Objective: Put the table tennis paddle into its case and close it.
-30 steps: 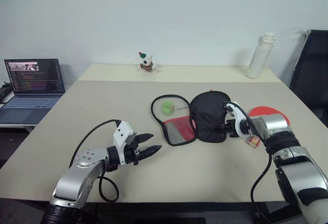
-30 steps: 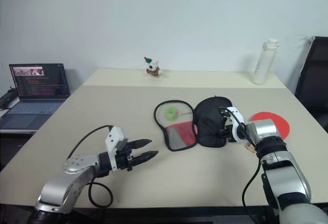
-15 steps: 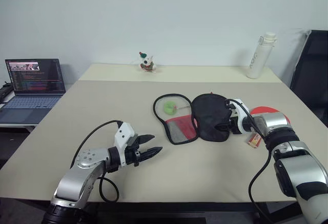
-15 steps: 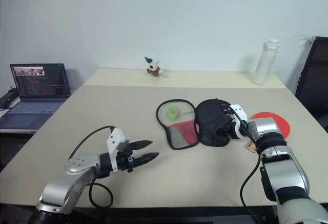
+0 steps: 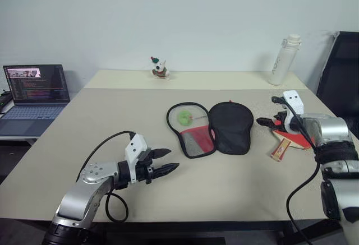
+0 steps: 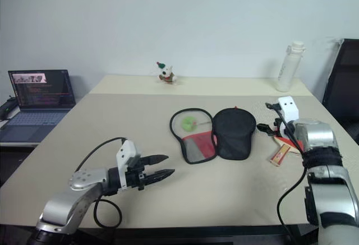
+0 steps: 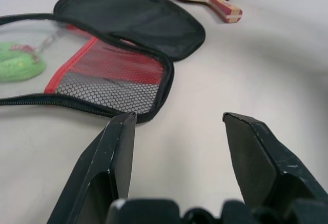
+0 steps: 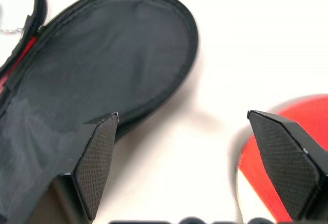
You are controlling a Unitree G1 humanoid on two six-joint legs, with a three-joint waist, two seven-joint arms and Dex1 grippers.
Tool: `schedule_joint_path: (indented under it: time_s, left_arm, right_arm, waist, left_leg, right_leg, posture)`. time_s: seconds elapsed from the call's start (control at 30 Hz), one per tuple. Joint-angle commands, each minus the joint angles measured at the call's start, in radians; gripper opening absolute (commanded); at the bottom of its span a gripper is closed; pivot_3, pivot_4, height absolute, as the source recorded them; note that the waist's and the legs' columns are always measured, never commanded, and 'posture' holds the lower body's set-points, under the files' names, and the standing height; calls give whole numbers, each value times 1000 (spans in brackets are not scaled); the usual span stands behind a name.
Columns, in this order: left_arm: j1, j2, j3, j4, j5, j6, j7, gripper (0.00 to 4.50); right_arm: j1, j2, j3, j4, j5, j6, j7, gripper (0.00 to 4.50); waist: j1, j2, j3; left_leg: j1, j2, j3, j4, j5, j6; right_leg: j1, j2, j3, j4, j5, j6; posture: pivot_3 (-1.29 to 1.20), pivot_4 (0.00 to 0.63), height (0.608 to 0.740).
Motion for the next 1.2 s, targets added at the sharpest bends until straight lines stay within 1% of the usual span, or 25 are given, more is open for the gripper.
schedule_joint_path:
  time_s: [0.03, 0.1, 0.17, 0.3, 0.4, 0.57, 0.7, 0.83, 0.93, 1.1, 1.13, 1.2]
  left_arm:
    - [-37, 14, 12, -46, -37, -4, -32, 2938]
    - [-60, 22, 14, -47, -54, 3, -56, 2938]
    - [-84, 30, 9, -31, -53, -2, -73, 2938]
    - [-118, 32, -5, 20, -33, -24, -94, 2938]
    - [-127, 26, -14, 58, -15, -52, -111, 2938]
    - [-115, 22, -13, 83, -5, -84, -118, 2938]
    - [-95, 24, -6, 85, 0, -97, -109, 2938]
    - [-79, 22, 1, 76, 3, -100, -92, 2938]
    - [-70, 21, 1, 69, 2, -102, -81, 2938]
    - [-62, 22, -2, 59, 2, -99, -69, 2938]
    - [-63, 22, -2, 56, 1, -97, -67, 2938]
    - [-63, 24, -3, 52, -1, -93, -62, 2938]
  right_arm:
    - [102, 52, -121, -303, 9, 152, -180, 4430]
    - [166, 139, -201, -452, -21, 207, -330, 4430]
    - [217, 219, -251, -557, -42, 229, -435, 4430]
    - [290, 329, -282, -654, -64, 239, -554, 4430]
    - [306, 396, -307, -639, -79, 207, -641, 4430]
    - [293, 441, -319, -562, -77, 150, -712, 4430]
    - [276, 462, -343, -504, -60, 140, -743, 4430]
    - [269, 451, -332, -456, -52, 120, -733, 4430]
    - [261, 428, -312, -398, -50, 76, -714, 3871]
    - [220, 365, -304, -233, -41, -15, -677, 2256]
    - [209, 352, -306, -201, -41, -32, -676, 1877]
    - [189, 330, -308, -146, -40, -63, -676, 1428]
  waist:
    - [1, 0, 0]
    - [-2, 0, 0]
    - [-3, 0, 0]
    - [-1, 0, 0]
    - [-3, 0, 0]
    - [-3, 0, 0]
    - [-3, 0, 0]
    - [-3, 0, 0]
    - [-3, 0, 0]
    - [-5, -1, -1]
    - [-5, -2, -1]
    - [-5, -2, -2]
  left_leg:
    - [0, 0, 0, 0, 0, 0]
    - [0, 0, 0, 0, 0, 0]
    - [0, 0, 0, -1, 1, -1]
    - [0, 0, 0, -1, 1, -2]
    - [0, 0, 1, -1, 1, -2]
    - [0, 0, 1, -1, 1, -2]
    - [0, 0, 1, -1, 1, -2]
    - [0, 0, 1, -1, 1, -1]
    - [0, 0, 1, -1, 1, -1]
    - [1, 0, 1, -1, 0, 0]
    - [1, 0, 1, 0, 0, 1]
    - [2, 0, 1, 1, -1, 2]
  right_leg:
    - [0, 0, 0, 0, 0, 0]
    - [-1, 0, 0, 1, 0, 0]
    - [-2, 0, 1, 2, 0, 0]
    - [-2, 0, 0, 2, 0, 0]
    - [-2, 0, 1, 2, 0, 0]
    - [-2, 0, 1, 2, 0, 0]
    - [-2, 1, 1, 2, 0, 0]
    - [-2, 1, 1, 2, 0, 0]
    - [-2, 1, 1, 2, 0, 0]
    - [-1, 1, 1, 2, 0, 0]
    - [0, 1, 1, 2, 0, 0]
    - [1, 0, 1, 2, 0, 0]
  posture:
    - [0, 150, 740]
    - [0, 150, 740]
    - [0, 150, 740]
    - [0, 150, 740]
    - [0, 150, 740]
    - [0, 150, 740]
    - [0, 150, 740]
    - [0, 150, 740]
    - [0, 150, 740]
    - [0, 150, 740]
    - [0, 150, 740]
    - [0, 150, 740]
